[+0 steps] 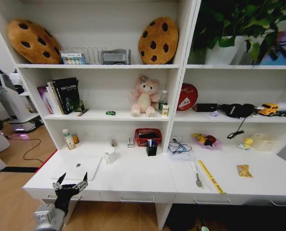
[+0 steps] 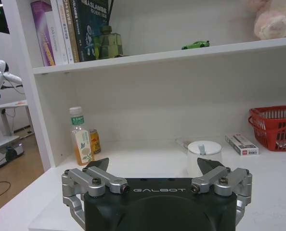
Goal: Organize the objects on the table.
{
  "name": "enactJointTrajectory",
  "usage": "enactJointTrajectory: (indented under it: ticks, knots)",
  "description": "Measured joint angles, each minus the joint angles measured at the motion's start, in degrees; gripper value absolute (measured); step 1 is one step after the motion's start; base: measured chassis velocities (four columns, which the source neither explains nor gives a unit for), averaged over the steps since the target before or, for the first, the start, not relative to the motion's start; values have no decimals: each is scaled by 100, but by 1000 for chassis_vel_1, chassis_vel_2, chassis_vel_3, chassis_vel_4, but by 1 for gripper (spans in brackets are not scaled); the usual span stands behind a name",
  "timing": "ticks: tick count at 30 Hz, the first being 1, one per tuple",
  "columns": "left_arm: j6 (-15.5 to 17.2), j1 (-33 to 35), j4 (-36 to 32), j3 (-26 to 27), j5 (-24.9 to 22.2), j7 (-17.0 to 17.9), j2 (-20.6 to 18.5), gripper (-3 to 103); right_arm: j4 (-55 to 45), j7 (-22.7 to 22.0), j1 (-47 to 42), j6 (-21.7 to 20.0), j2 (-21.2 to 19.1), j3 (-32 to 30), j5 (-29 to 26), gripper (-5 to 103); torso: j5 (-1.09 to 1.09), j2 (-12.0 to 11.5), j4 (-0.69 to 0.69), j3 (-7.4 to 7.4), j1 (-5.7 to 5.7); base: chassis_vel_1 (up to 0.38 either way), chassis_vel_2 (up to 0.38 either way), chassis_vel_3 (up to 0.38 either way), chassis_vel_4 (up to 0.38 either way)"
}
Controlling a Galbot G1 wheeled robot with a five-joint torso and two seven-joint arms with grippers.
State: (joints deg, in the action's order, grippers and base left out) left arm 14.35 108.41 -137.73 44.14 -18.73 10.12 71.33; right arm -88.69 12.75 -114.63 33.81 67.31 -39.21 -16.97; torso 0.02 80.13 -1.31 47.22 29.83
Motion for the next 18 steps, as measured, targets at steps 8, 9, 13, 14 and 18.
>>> enactJointTrajectory:
  ticks: [8, 9, 13, 14, 18]
  knots:
    - [0, 0, 1, -1, 0, -3, 0, 100, 2969, 89, 2582, 335, 118, 315, 201, 24, -1, -1, 0, 0, 0, 0, 0, 0, 0]
    - [0, 0, 0, -1, 0, -3, 0, 100, 3216, 122, 2829, 465, 120, 328, 230, 24, 0, -1, 1, 0, 1, 0, 0, 0, 0]
    - [0, 0, 0, -1, 0, -2, 0, 100, 3814, 281, 3291, 687, 35, 500, 83, 24, -6, -1, -1, 0, 1, 0, 0, 0, 0]
    - [0, 0, 0, -1, 0, -2, 0, 100, 3814, 281, 3291, 687, 35, 500, 83, 24, -6, -1, -1, 0, 1, 0, 0, 0, 0]
    - [0, 0, 0, -1, 0, -3, 0, 100, 4699, 335, 3815, 1144, 128, 664, 229, 24, -1, -1, -2, 0, 1, 0, 0, 0, 0]
